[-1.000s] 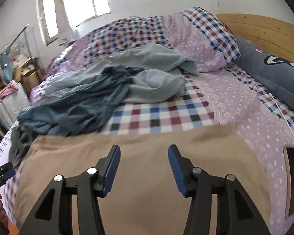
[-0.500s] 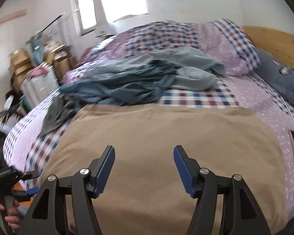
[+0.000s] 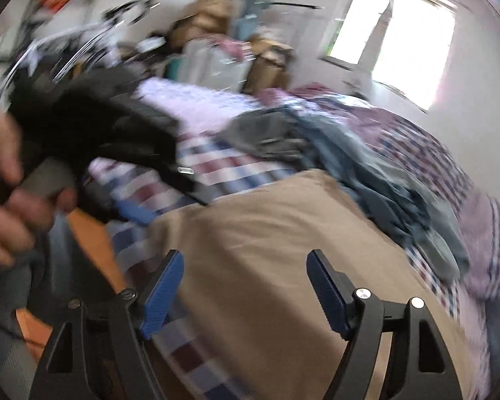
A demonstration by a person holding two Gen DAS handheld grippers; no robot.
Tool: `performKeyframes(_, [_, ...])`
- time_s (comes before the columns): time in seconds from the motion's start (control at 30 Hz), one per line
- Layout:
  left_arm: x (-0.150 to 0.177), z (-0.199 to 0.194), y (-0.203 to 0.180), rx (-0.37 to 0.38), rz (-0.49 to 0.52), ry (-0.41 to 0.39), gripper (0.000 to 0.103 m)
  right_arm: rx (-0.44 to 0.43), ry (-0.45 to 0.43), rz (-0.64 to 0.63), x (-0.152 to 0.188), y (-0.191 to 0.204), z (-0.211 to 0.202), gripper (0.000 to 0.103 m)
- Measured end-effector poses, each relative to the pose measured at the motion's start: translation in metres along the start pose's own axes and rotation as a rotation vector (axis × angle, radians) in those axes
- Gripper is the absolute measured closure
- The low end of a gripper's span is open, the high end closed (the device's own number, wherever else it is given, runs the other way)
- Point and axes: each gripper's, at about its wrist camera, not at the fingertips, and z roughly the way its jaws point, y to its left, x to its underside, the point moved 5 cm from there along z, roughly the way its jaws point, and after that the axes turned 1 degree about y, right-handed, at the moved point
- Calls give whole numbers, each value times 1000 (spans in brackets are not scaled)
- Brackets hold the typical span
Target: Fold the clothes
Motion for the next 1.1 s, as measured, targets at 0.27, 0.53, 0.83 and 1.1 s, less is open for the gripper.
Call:
performKeyframes(0.27, [-2, 6, 26, -78, -77, 47, 50, -25, 20, -69, 2, 22, 15, 23])
performKeyframes(0.53, [-4, -1, 16, -3, -57, 43, 96, 83, 8, -250, 3, 45, 30, 24])
performKeyframes(0.83, [-11, -16, -14, 143, 11, 46, 98, 251, -7, -392, -1, 60, 60, 40])
performKeyframes(1.1, [-10, -15, -7, 144, 6, 45, 97, 290, 27, -332, -16, 38, 76, 100])
